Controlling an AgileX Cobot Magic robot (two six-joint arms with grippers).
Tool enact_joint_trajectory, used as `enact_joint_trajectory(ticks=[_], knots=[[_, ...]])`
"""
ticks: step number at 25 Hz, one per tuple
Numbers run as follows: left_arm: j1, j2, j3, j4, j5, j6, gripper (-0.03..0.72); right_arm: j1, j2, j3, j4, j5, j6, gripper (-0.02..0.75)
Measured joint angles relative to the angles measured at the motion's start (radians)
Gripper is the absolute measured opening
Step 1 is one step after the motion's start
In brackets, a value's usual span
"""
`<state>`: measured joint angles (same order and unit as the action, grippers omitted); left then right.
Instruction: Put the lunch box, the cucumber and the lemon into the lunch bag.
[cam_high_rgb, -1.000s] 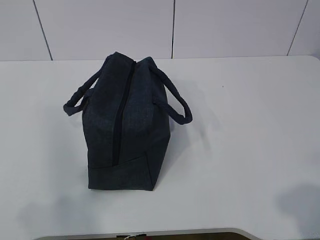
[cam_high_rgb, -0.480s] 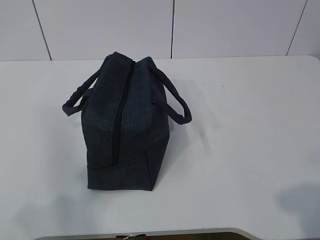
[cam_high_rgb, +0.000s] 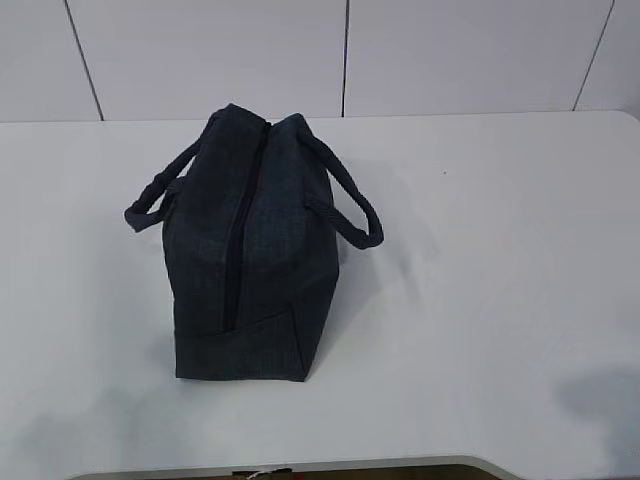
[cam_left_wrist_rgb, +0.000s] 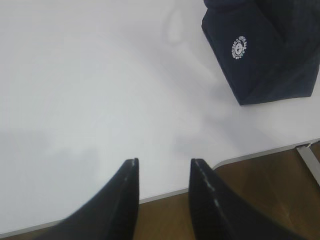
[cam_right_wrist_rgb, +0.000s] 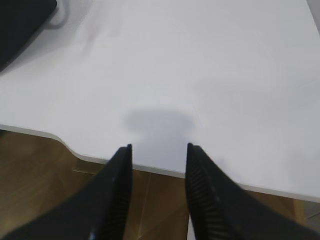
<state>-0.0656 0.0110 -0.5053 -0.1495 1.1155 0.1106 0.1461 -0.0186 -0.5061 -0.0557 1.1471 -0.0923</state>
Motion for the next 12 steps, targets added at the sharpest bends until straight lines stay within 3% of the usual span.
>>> enact_joint_trajectory(ticks=[12], knots=[[0.000, 0.000, 0.000, 0.000, 0.000, 0.000, 0.239, 0.000, 0.000, 0.000, 0.000, 0.000, 0.000, 0.300]])
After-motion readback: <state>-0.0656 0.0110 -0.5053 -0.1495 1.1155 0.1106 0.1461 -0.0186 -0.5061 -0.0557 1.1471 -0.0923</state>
